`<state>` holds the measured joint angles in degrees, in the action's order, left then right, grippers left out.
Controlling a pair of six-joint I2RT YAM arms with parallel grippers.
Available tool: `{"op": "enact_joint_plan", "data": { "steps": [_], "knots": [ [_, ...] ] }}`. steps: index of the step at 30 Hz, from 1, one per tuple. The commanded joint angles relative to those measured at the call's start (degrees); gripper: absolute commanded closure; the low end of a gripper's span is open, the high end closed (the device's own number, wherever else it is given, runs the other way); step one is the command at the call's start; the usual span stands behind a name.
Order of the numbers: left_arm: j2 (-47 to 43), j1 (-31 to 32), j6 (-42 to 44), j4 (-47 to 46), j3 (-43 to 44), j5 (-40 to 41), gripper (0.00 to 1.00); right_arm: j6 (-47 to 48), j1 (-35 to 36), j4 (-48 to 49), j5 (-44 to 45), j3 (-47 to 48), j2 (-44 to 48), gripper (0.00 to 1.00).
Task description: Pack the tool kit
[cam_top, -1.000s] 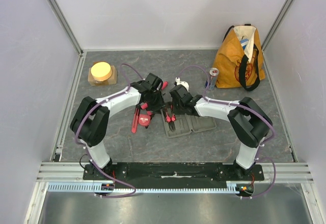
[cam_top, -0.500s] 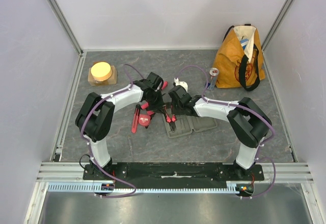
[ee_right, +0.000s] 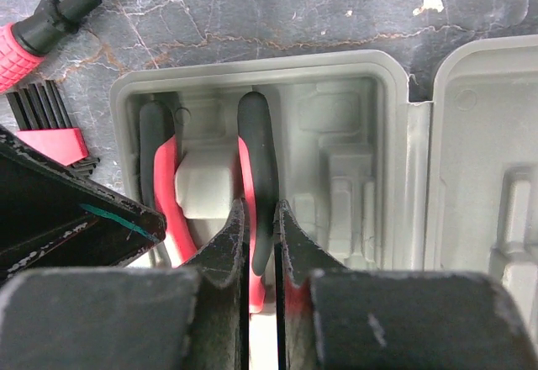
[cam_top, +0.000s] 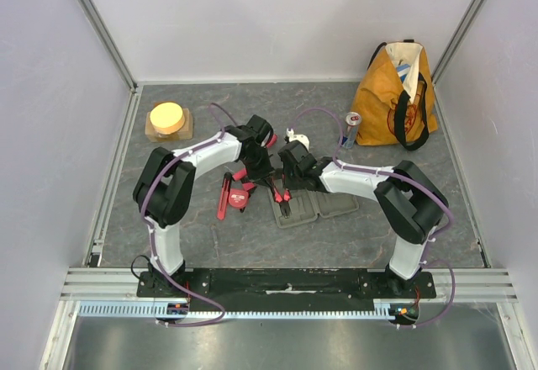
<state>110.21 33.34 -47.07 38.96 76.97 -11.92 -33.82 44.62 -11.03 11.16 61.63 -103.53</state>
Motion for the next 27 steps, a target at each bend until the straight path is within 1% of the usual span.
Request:
{"op": "enact_joint_plan", "data": {
  "steps": [1, 3, 7, 10, 15, 16, 17, 19, 21, 22, 25, 27],
  "knots": [
    [6.1, 1.3, 2.2, 7.0, 1.0, 11.1, 0.98, -0.5, 2.0, 3.6, -4.4, -0.6, -2.9, 1.0],
    [7.7, 1.5, 2.4, 9.4, 3.1, 11.7, 0.98, -0.5, 2.5, 3.2, -2.9, -0.5, -3.3, 1.0],
    [10.5, 2.5, 2.9, 13.3, 7.5, 16.1, 0.98, -1.3, 3.5, 1.4, 0.9, 0.2, -4.2, 1.0],
    [11.8, 2.7, 2.7, 14.6, 9.3, 16.7, 0.98, -1.2, 4.0, 0.8, 3.0, 0.4, -4.6, 1.0],
    [12.2, 2.8, 2.6, 15.2, 10.7, 16.1, 0.98, -1.8, 4.1, 1.2, 2.6, -0.2, -4.8, 1.0],
    [11.8, 2.6, 2.6, 15.2, 11.3, 16.1, 0.98, -1.9, 4.1, 1.2, 2.8, -0.2, -4.3, 0.99],
    [11.2, 2.5, 2.8, 15.5, 12.0, 16.1, 0.98, -1.9, 4.1, 1.1, 3.4, -0.1, -3.4, 0.95],
    [9.5, 1.7, 2.8, 16.0, 13.6, 16.0, 0.98, -2.0, 4.1, 1.0, 4.7, -0.2, -0.6, 0.86],
    [7.1, 1.0, 2.7, 15.7, 15.0, 15.8, 0.93, -1.9, 4.0, 1.0, 6.5, -0.3, 2.3, 0.75],
    [5.9, 0.6, 2.8, 15.4, 15.6, 15.7, 0.89, -1.9, 3.9, 1.1, 7.2, -0.4, 3.8, 0.7],
    [2.4, -0.3, 3.1, 14.7, 17.6, 15.7, 0.77, -2.0, 3.6, 1.1, 8.6, -0.7, 7.8, 0.62],
    [0.5, -0.6, 3.6, 14.0, 18.1, 15.5, 0.72, -2.3, 3.2, 1.0, 9.0, -1.1, 9.8, 0.59]
  ]
}}
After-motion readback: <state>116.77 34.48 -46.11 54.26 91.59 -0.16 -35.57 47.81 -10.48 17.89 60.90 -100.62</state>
